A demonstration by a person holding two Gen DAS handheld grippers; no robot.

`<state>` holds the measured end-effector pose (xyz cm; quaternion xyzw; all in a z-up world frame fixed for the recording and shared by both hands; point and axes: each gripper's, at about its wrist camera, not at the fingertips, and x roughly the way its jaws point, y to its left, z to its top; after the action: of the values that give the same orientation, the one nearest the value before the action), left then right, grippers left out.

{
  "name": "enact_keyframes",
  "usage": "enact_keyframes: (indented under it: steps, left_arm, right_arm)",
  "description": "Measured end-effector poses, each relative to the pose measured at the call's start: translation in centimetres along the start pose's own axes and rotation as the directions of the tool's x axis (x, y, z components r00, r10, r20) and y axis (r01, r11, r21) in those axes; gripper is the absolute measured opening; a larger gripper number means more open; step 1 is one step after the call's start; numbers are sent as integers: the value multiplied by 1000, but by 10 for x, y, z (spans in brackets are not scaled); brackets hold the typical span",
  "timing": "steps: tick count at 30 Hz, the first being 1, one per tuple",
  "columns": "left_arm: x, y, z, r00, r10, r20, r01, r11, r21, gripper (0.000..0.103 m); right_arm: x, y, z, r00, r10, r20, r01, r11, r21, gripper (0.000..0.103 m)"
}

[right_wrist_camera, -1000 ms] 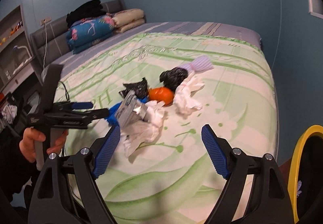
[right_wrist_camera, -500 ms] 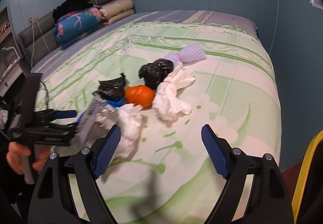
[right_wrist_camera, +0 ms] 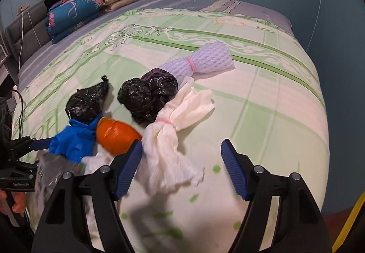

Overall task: Collect trash
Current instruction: 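Grasp the blue glove with the left tool while the right tool grasps the white tissue, then carry the blue glove and white tissue with both tools over the yellow bin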

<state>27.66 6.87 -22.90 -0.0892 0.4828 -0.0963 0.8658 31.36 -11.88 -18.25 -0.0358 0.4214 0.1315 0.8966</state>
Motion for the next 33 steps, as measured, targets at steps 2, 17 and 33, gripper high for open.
enact_keyframes:
  steps: [2,17,33]
  left_arm:
    - [2,6,7,1000,0,-4,0,1000,-24,63]
    - [27,37,69,999,26,-28,-29,991,-134,22]
    - [3,71,99,998,60,24,-53,975,-218,8]
  right_arm:
    - [9,-1,4,1000,5,-15,-5,1000,6,65]
    - [47,11,25,998,12,-65,-13,1000,-19,19]
    - [2,-35,51,990,-122,78,117,991,57,12]
